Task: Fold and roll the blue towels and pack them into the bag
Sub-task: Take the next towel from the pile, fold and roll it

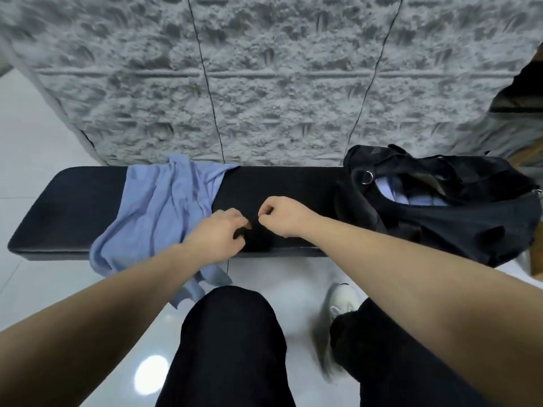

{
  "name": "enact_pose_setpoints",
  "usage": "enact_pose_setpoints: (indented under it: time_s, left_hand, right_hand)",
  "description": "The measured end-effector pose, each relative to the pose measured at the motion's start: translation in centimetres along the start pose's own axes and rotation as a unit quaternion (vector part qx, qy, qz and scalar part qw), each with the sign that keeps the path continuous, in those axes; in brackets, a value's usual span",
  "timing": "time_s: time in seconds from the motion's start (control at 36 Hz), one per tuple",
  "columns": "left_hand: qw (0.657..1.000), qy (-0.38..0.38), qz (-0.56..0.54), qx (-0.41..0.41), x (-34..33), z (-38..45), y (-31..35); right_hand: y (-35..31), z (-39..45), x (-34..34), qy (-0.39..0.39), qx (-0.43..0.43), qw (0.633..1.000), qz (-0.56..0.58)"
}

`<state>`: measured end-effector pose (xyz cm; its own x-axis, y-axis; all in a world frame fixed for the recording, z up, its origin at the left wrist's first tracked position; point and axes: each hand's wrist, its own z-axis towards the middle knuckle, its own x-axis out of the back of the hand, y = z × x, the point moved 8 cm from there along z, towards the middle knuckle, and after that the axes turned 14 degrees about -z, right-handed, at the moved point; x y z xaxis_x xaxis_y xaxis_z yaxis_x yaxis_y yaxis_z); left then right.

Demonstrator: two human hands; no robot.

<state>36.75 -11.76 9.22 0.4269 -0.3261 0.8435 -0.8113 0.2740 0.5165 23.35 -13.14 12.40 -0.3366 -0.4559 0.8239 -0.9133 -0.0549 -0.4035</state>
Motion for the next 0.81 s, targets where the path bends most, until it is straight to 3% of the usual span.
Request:
enact_pose_setpoints:
  time_s: [0.11, 0.28, 0.36, 0.44, 0.53, 0.58, 0.69, 0.81]
  left_hand:
    - [0.996, 0.083, 0.030, 0.013, 1.6, 0.0, -2.2]
    - [0.951, 0.234, -0.074, 0.186, 4.9, -1.0, -7.6]
    - [0.926, 0.248, -0.114, 0.262, 5.2, -1.5, -10.5]
    - [0.923, 0.233, -0.110, 0.285, 4.7, -1.9, -12.3]
    - [0.939, 0.209, -0.076, 0.261, 4.0, -1.9, -12.8]
    - [0.943, 0.237, -0.084, 0.217, 4.2, -1.8, -12.5]
    - [0.917, 0.302, -0.215, 0.144, 4.5, -1.9, -11.4]
    - [0.898, 0.305, -0.307, 0.075, 4.3, -2.2, -9.0]
  right_hand:
    - [-1.5, 2.3, -1.8, -0.034, -0.006, 0.999, 0.016]
    - [-3.2, 4.9, -4.1, -0.069, -0.020, 0.995, 0.068]
    - [-4.0, 5.8, -5.3, -0.082, -0.031, 0.992, 0.094]
    - [-5.1, 6.6, -6.1, -0.086, -0.023, 0.991, 0.101]
    - [-6.1, 7.1, -6.8, -0.092, -0.016, 0.989, 0.115]
    - [-6.6, 7.4, -7.1, -0.090, -0.017, 0.987, 0.134]
    - [-7.0, 7.9, -7.1, -0.054, -0.043, 0.974, 0.215]
    - [-7.3, 8.3, -7.0, -0.063, -0.056, 0.961, 0.265]
